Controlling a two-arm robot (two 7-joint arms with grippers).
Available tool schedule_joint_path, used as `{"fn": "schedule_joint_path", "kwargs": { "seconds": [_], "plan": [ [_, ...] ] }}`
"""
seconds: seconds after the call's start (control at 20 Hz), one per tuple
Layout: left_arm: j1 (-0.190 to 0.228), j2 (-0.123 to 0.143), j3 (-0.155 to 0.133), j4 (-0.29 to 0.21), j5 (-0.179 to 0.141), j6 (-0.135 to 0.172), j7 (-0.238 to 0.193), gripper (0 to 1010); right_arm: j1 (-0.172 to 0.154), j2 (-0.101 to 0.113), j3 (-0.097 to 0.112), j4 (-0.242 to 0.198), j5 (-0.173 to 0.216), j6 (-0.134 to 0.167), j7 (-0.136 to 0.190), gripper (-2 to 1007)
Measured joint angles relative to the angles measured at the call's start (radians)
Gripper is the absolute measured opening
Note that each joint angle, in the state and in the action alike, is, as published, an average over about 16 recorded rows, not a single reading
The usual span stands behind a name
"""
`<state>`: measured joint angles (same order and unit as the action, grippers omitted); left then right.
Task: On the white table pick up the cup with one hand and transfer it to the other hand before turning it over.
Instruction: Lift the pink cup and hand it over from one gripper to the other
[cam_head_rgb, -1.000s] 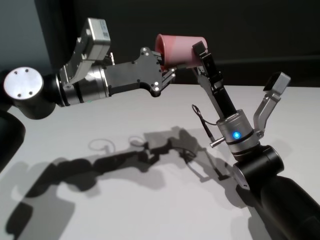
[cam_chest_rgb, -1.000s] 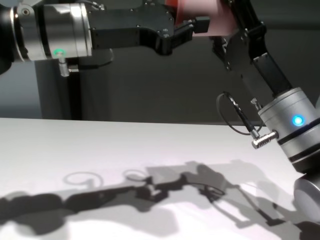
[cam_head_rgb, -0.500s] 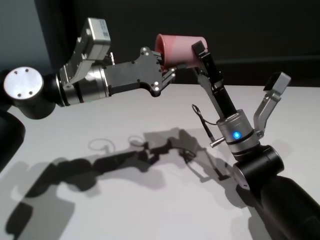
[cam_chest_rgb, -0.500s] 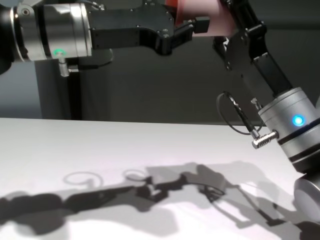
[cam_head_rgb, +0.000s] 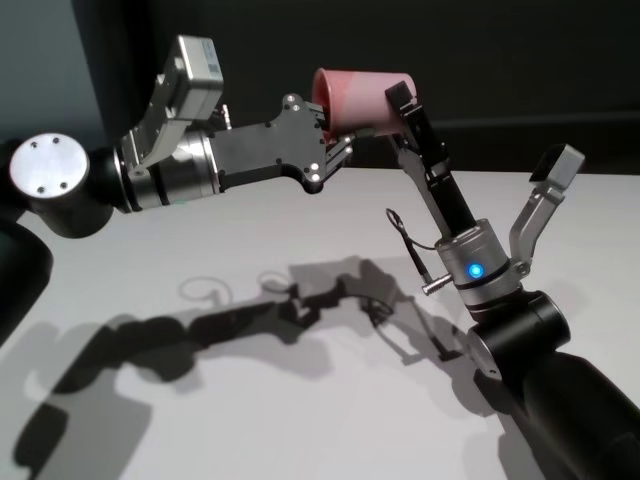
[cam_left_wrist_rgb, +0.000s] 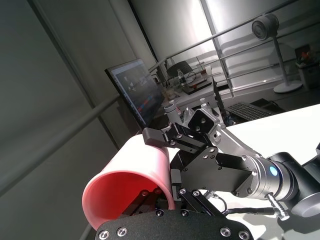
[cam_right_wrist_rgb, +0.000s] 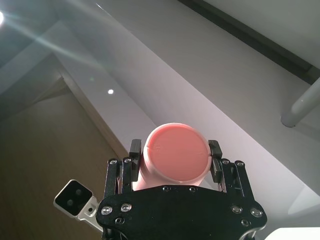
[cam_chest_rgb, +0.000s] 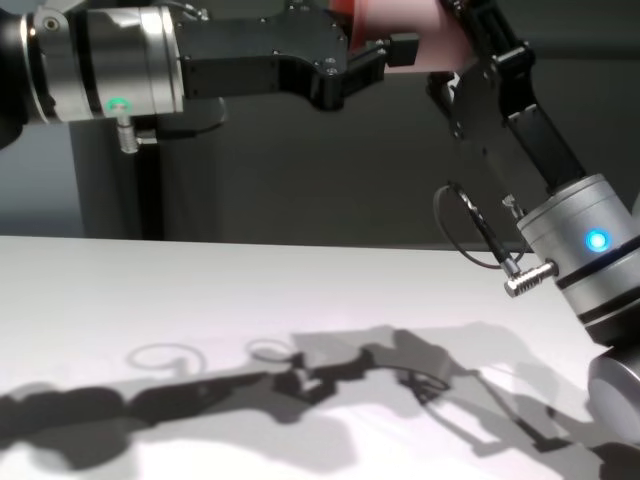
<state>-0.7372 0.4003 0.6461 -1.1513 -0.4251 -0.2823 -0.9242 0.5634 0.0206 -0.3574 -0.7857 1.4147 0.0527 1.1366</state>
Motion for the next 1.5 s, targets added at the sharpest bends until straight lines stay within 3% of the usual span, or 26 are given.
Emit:
{"fn": "schedule_joint_path", "kwargs": {
  "seconds": [0.95,1.25,1.5],
  "plan": [
    [0.000,0.000,0.000,0.000,0.000,0.000,0.000,58,0.000,0.000,0.000,0.001,0.000,0.000,-0.001,774],
    [0.000,0.000,0.000,-0.001,0.000,0.000,0.000,165,0.000,0.000,0.000,0.001,0.000,0.000,-0.002,774],
    [0.000,0.000,0.000,-0.001,0.000,0.000,-0.001,336,0.000,0.000,0.000,0.001,0.000,0.000,-0.002,774]
  ]
}}
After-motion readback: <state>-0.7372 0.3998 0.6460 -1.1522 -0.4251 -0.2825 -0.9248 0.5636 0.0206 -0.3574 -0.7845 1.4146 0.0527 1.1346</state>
